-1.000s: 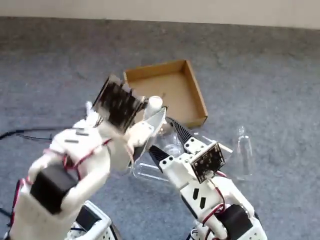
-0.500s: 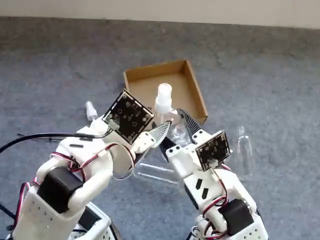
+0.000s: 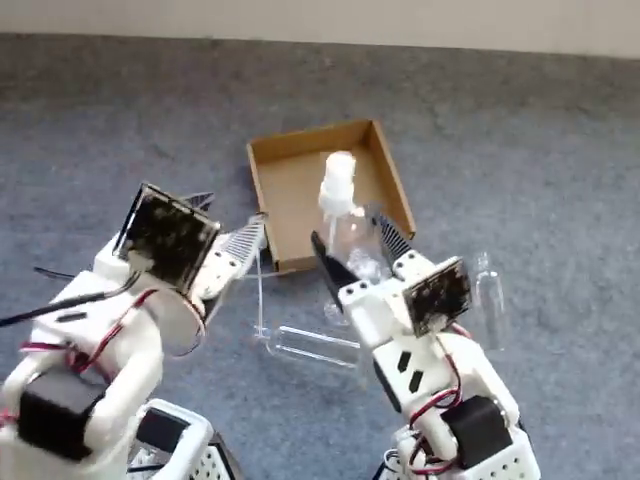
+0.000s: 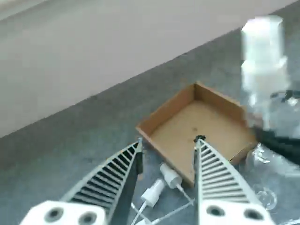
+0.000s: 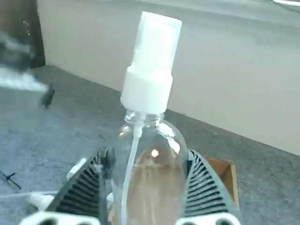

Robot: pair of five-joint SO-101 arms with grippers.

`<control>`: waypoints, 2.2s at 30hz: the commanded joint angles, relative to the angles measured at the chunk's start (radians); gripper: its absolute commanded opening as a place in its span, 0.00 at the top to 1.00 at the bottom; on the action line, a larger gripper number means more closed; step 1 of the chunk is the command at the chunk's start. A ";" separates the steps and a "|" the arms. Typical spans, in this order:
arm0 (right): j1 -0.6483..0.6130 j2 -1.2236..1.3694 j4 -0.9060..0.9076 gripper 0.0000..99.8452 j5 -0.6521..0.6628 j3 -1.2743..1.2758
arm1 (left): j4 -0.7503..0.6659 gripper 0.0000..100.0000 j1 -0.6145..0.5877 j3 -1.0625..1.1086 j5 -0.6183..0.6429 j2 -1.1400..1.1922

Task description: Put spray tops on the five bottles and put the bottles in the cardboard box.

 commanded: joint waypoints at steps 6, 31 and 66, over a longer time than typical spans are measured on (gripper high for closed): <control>0.036 0.526 -0.062 1.00 -0.160 -0.420 | -0.336 0.83 -0.168 0.481 0.055 -0.041; -0.214 1.201 0.232 1.00 -0.167 -0.998 | -0.430 0.68 -0.136 0.782 0.195 -0.492; -0.139 1.000 0.286 1.00 -0.118 -0.980 | -0.451 0.68 -0.203 0.811 0.190 -0.503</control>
